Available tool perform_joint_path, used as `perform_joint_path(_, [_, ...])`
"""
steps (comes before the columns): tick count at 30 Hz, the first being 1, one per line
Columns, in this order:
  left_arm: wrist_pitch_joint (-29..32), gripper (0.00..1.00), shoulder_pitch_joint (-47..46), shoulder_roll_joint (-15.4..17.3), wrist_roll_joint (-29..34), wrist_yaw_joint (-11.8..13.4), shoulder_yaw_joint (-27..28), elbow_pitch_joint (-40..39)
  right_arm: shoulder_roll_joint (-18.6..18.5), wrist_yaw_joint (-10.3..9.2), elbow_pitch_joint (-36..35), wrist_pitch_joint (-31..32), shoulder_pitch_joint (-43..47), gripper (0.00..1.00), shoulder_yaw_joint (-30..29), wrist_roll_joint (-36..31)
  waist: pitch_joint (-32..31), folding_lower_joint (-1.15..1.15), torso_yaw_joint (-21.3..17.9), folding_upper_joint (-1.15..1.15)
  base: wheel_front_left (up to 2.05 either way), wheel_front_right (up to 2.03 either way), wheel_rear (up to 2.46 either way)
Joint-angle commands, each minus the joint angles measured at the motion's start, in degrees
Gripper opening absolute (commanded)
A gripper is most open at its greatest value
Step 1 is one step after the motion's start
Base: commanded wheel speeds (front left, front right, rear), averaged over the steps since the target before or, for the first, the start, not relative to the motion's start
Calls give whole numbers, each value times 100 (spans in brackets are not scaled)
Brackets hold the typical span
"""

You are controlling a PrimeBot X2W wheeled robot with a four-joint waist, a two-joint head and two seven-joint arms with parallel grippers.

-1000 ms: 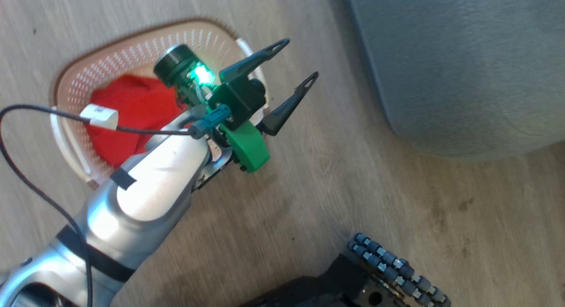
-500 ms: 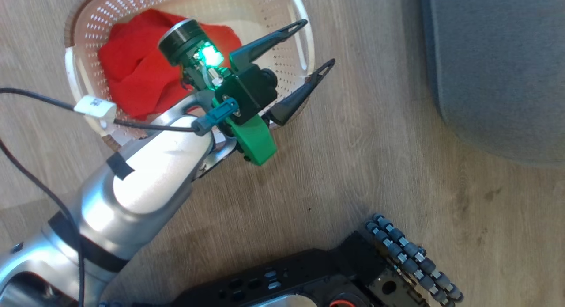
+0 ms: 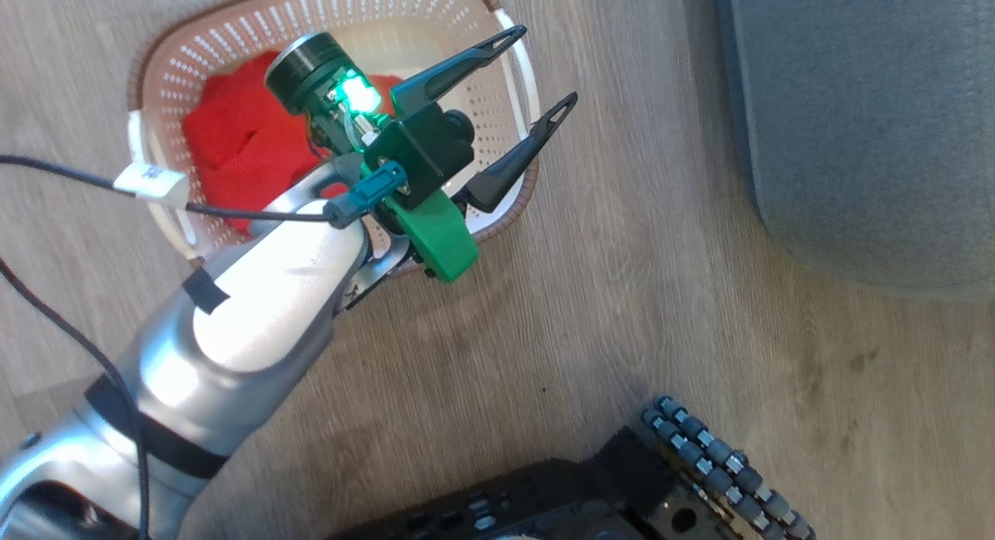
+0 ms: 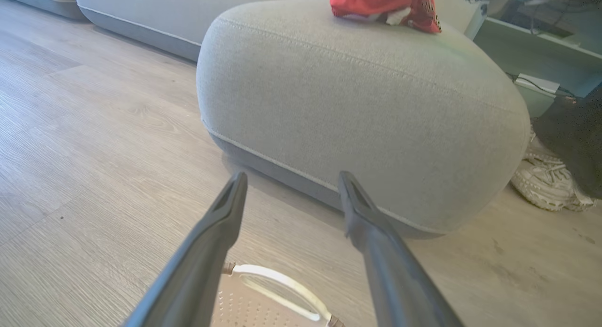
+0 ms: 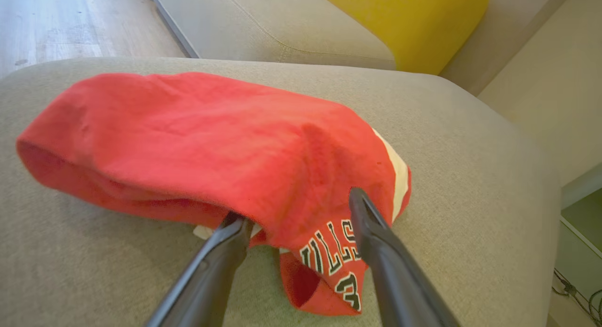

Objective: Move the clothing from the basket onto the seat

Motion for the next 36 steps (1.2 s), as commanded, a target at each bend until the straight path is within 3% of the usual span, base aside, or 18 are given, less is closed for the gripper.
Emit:
perform_joint_path(1, [-27, 100, 171, -52, -57, 39, 224, -172, -205, -2, -276, -35, 376, 100, 174, 167, -202, 0, 29, 0, 0, 0, 0])
perform_joint_path(10, [-27, 100, 647, -280, -71, 23, 797, -175, -224, -2, -1248, -36, 1513, 100, 1155, 1179, -1118, 0, 250, 0, 0, 0, 0])
perform_joint_path(17, [-27, 100, 1326, -434, -79, 13, 1621, -152, -82, -2, -2039, -36, 2235, 100, 1573, 1228, -1887, 0, 543, 0, 0, 0, 0])
perform_joint_path(22, [-27, 100, 1862, -519, -11, 2, 2192, -119, 306, -2, -2622, -37, 2674, 100, 1759, 1132, -2444, 0, 771, 0, 0, 0, 0])
perform_joint_path(27, [-27, 100, 2429, -613, 99, 1, 2805, -10, 928, -2, -3166, -37, 3173, 100, 1985, 905, -2942, 0, 959, 0, 0, 0, 0])
perform_joint_path(36, [-27, 100, 3188, -817, 336, 141, 3916, 77, 1429, -2, -3602, -37, 3860, 100, 2224, 646, -3513, 0, 1250, 0, 0, 0, 0])
